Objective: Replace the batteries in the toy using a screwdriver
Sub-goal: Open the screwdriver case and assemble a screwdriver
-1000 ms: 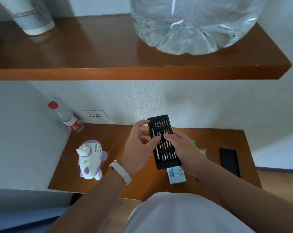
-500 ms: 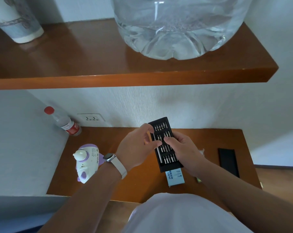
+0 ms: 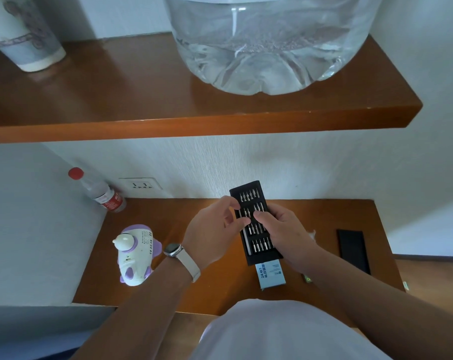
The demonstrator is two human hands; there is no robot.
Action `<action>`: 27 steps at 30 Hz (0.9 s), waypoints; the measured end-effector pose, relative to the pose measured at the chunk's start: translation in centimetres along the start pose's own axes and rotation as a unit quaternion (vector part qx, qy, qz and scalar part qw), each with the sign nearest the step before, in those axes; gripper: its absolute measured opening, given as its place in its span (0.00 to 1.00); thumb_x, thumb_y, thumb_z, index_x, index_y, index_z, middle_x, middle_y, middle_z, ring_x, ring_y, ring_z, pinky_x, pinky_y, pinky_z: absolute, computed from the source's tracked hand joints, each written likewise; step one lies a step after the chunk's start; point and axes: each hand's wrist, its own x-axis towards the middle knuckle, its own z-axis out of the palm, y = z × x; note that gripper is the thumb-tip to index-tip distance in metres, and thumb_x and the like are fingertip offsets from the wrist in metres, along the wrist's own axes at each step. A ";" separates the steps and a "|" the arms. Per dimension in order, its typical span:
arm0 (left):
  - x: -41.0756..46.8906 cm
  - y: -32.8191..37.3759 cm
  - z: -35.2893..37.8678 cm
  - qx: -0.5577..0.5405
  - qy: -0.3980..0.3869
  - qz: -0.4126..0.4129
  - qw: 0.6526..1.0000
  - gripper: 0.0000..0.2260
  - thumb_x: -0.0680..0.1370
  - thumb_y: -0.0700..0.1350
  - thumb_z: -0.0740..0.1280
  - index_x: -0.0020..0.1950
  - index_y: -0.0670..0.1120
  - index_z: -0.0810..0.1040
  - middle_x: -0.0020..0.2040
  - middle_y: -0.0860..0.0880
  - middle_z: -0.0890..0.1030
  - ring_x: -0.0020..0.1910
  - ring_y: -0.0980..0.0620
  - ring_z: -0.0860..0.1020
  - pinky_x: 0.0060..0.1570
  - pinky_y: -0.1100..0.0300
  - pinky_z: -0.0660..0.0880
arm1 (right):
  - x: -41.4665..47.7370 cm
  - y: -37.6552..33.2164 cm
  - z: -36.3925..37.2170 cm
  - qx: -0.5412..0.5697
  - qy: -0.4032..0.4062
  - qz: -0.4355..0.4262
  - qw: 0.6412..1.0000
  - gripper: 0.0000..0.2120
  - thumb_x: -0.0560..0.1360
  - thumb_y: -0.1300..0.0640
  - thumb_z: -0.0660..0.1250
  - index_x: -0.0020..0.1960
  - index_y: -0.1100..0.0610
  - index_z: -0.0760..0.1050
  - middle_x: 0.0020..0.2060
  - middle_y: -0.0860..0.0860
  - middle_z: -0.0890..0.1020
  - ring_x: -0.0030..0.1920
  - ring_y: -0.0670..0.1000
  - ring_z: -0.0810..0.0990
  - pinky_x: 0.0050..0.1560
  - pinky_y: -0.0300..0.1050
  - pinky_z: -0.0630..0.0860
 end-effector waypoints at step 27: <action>-1.8 -0.1 0.8 -0.296 0.002 -0.085 0.952 0.11 0.77 0.43 0.73 0.56 0.52 0.75 0.43 0.53 0.84 0.41 0.54 0.83 0.44 0.59 0.81 | -0.8 0.6 1.5 -0.042 0.059 -0.017 0.997 0.09 0.79 0.51 0.64 0.43 0.41 0.80 0.39 0.50 0.86 0.39 0.51 0.87 0.34 0.42 0.81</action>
